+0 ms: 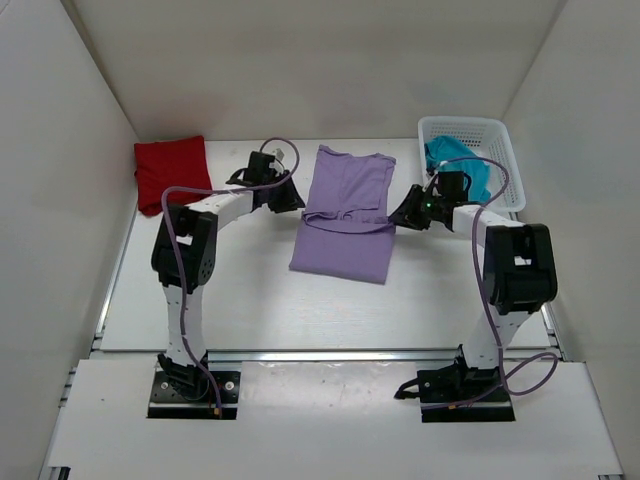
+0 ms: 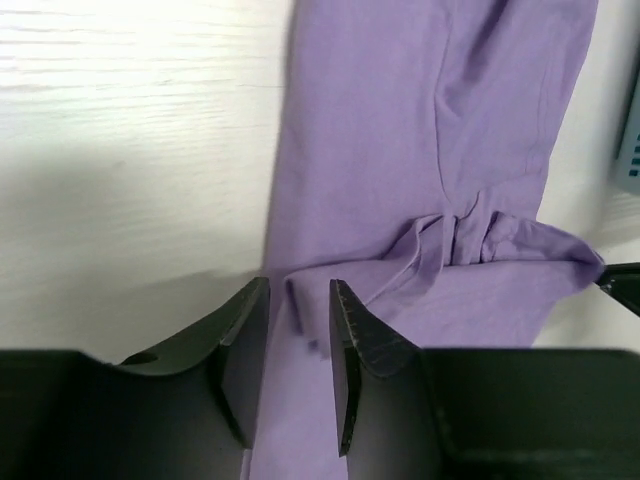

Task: Fold and stack the t-shirts
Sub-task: Fold the folded rectangular tshirt in 1/3 of the way

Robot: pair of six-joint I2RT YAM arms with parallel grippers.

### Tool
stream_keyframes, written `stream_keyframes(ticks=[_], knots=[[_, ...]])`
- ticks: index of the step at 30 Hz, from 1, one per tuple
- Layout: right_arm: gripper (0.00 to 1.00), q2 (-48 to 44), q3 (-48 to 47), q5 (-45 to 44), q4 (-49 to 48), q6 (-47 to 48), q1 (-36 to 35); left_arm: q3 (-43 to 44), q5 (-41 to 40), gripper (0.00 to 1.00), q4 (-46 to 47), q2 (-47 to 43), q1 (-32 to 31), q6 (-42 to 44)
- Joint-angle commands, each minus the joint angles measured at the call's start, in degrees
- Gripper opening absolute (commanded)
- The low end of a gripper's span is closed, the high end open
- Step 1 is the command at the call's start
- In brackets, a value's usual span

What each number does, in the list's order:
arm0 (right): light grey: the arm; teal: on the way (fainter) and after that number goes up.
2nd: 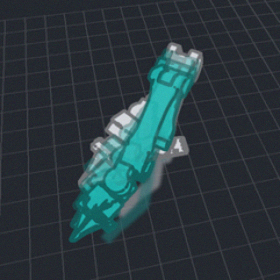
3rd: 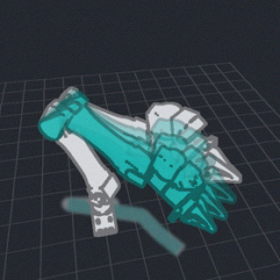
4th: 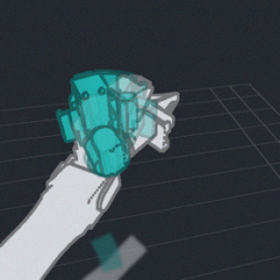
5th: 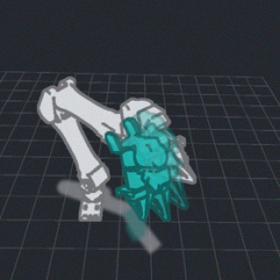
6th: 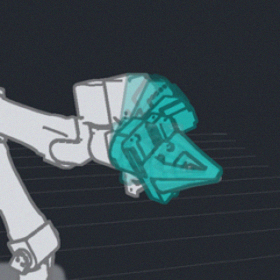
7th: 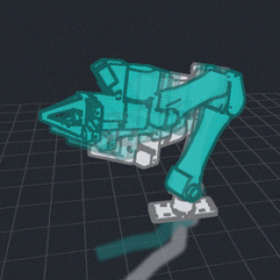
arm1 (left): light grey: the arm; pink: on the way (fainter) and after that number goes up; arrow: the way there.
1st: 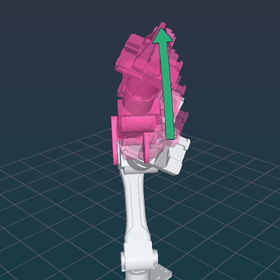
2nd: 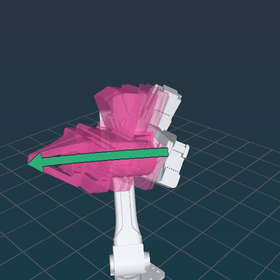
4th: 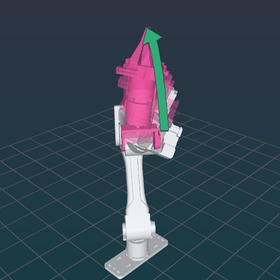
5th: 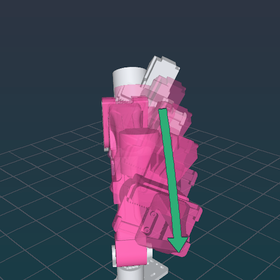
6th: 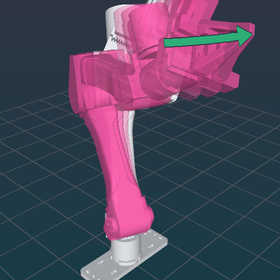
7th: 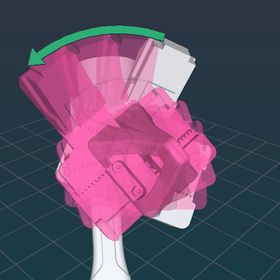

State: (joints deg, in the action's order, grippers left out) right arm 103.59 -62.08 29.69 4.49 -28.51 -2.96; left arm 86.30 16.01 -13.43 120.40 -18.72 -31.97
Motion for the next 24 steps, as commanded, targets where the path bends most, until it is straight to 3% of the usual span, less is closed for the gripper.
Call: stream_keyframes(ticks=[1,5,7,8,9,13,19,24], knots=[[0.31,-5.3,-2.4,-1.4,-2.9,0.4,0.5,-3.8,-0.3,0.41,5.2,-9.7,1.8,-0.7],[0.35,-13.6,1.9,-6.8,-1.7,0.7,-2.2,-11.7,0.1,0.33,8.5,-17.3,0.0,-2.0],[0.22,-16.8,6.2,-7.8,-3.6,0.3,-4.8,-17.2,-0.8,0.31,10.8,-19.7,-2.9,-1.7],[0.08,-18.1,8.4,-8.9,-4.0,-0.1,-6.5,-20.2,-1.9,0.31,11.6,-21.2,-5.0,-2.0],[0.01,-18.3,10.6,-7.9,-4.0,1.0,-8.8,-23.6,-2.6,0.29,12.8,-22.7,-6.9,-1.7],[0.01,-16.1,12.8,-9.0,-4.6,3.4,-15.6,-32.3,-4.3,0.25,18.3,-23.5,-9.7,-3.0],[0.0,-11.4,14.2,-12.1,-3.5,5.7,-21.5,-41.0,-1.4,0.18,22.8,-19.4,-6.3,-4.9],[0.0,-11.9,21.8,-12.0,-6.8,4.4,-24.8,-51.3,-3.4,0.15,23.0,-26.9,-9.5,-5.6]])
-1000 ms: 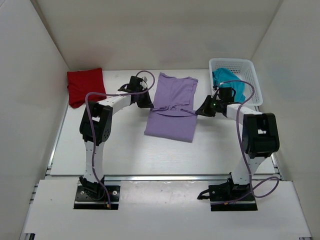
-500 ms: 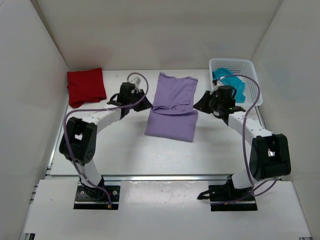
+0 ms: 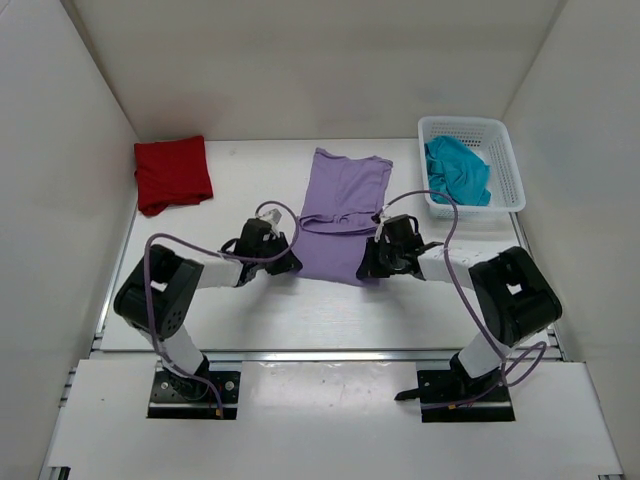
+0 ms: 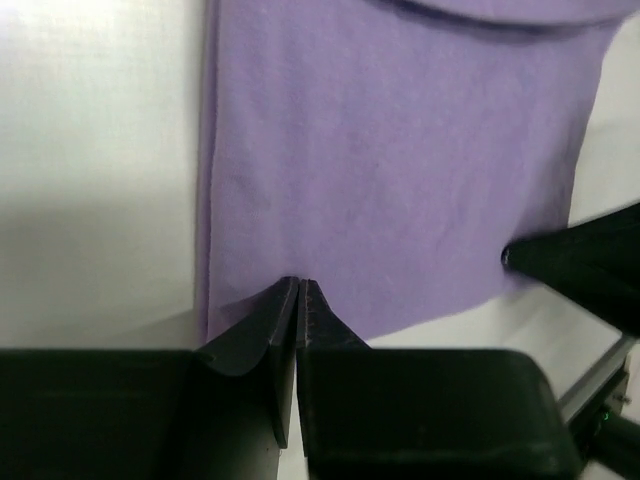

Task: Fold and stack the t-shirts
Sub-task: Fold the folded rectangular tshirt in 1/3 of the way

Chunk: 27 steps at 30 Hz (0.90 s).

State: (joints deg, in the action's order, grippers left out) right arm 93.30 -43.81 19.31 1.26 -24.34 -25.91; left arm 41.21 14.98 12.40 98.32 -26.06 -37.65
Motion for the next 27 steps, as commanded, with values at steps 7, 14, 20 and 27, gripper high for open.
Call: stream_keyframes(ticks=[7,14,20,27], knots=[[0.0,-10.7,11.3,-0.9,1.4,0.2,-8.1,-25.5,-1.2,0.16,0.6,-21.0,-3.8,-2.8],[0.19,-17.8,4.8,-0.9,6.0,0.9,-10.1,-24.3,-2.7,0.23,-10.5,-39.7,-0.8,0.4],[0.0,-6.6,-3.4,2.0,-0.4,1.0,-13.7,-20.2,-2.1,0.24,-11.5,-43.1,-1.5,-1.1],[0.0,6.0,-10.8,4.9,-8.8,-0.1,-14.3,-26.0,-1.3,0.23,0.3,-36.5,-5.8,-5.4]])
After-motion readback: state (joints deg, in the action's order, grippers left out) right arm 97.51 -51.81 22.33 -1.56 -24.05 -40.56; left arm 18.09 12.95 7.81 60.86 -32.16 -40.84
